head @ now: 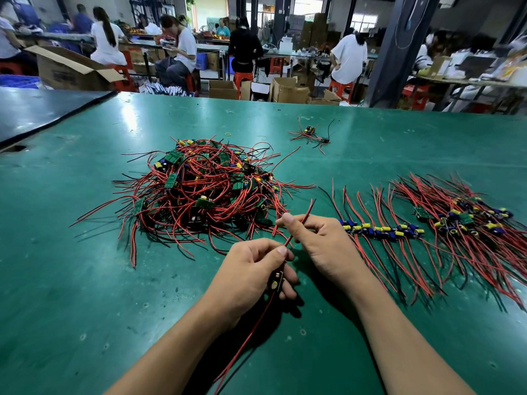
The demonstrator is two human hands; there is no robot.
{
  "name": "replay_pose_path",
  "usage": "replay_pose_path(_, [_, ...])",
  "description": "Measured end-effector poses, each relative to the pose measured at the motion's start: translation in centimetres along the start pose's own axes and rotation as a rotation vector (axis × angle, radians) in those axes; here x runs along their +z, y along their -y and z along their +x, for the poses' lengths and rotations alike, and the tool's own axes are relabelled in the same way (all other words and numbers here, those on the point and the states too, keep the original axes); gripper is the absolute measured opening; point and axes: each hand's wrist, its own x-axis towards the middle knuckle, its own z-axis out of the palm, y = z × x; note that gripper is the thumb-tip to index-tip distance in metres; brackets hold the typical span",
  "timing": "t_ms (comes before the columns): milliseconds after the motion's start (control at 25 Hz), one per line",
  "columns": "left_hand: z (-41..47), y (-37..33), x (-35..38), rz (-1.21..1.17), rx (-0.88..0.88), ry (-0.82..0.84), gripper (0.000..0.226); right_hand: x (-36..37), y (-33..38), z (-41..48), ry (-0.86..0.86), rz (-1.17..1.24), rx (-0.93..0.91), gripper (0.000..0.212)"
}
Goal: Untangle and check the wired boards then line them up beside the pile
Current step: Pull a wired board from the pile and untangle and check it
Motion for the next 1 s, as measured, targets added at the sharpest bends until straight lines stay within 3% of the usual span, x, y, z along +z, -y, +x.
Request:
replay_pose_path(120, [-0.1, -0.5, -0.5, -0.037, -0.046, 0.034, 0.019, -0.3, 0.0, 0.3, -0.069, -0.002, -0.048, 0.046])
replay_pose_path(400, [-0.1, -1.0, -0.7, -0.071, -0.109, 0.104, 0.019, -0.8, -0.4, 0.7, -0.192, 0.17, -0.07, 0.044])
replay_pose_path(680, [-0.1, -1.0, -1.0, -0.087, -0.115, 0.082, 0.019, 0.8, -0.2, 1.0, -0.208, 0.393, 0.142, 0.046])
replay_pose_path(760, [-0.1, -0.9, -1.2, -0.091, -0.115, 0.059, 0.019, 0.9, -0.4, 0.8, -0.094, 0.449, 0.214, 0.046])
replay_pose_path(920, [0.1, -0.9, -1.5, -0.139, -0.143, 0.045, 0.02, 0.8, -0.7, -0.1, 0.378, 0.475, 0.291, 0.049])
replay_pose_path(1000, [0.1, -0.8, -1.6, -0.144, -0.154, 0.049, 0.02, 0.8, -0.8, -0.2, 0.367, 0.46, 0.279, 0.047])
